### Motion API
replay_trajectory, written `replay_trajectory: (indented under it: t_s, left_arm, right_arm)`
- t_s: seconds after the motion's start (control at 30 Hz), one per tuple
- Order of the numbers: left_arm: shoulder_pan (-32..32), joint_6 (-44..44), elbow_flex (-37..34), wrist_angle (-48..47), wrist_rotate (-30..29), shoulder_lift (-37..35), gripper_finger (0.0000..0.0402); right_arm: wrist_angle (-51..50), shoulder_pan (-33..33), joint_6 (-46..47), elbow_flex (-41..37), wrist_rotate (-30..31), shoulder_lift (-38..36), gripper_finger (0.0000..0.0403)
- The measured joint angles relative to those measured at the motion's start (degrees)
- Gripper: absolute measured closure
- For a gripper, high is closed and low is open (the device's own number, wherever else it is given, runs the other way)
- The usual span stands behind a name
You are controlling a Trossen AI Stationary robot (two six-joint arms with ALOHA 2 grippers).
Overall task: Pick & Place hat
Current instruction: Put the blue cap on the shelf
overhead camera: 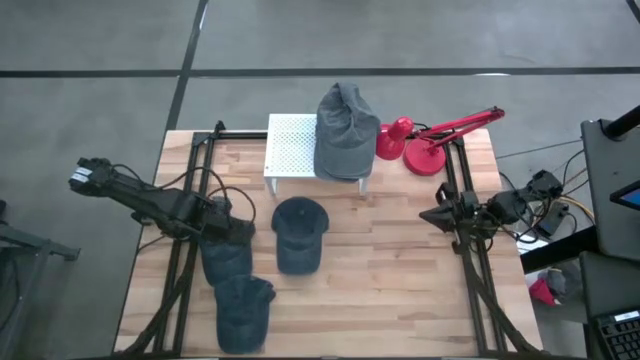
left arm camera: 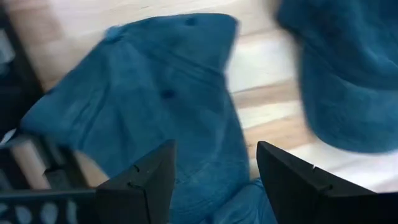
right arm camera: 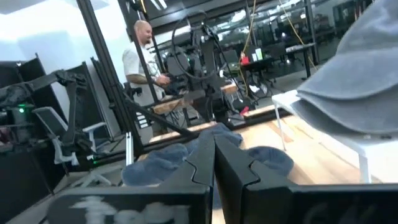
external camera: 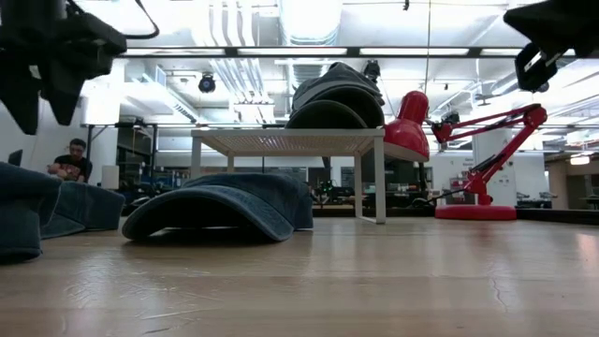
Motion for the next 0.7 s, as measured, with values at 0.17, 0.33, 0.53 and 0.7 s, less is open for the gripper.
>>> replay_trajectory:
  t_s: [0.17,0.33,0.53,0.7]
  left_arm:
    - [0.04,-6.77,-0.02,-1.20,1.61,1.62,0.0186]
    - [0.04,-9.19,-0.33,-1.22,6.54,5.86,0.0186]
    - [0.04,-11.23,-2.17,-1.20,10.29,11.22,0.0186]
    - [0.04,-15.02,-4.29,-0.21,11.16,13.21,0.0186]
  right_arm:
    - [0.22,-0.02,1.48,-1.06,0.22,0.27,0.0394]
    - [0.59,-0.02,1.48,-1.15,0.20,0.24,0.0394]
    - [0.68,-0.02,1.15,-0.70,0.18,0.00,0.0394]
    - [0.71,-0.02,0.85,-0.27,0.18,-0.04,0.0394]
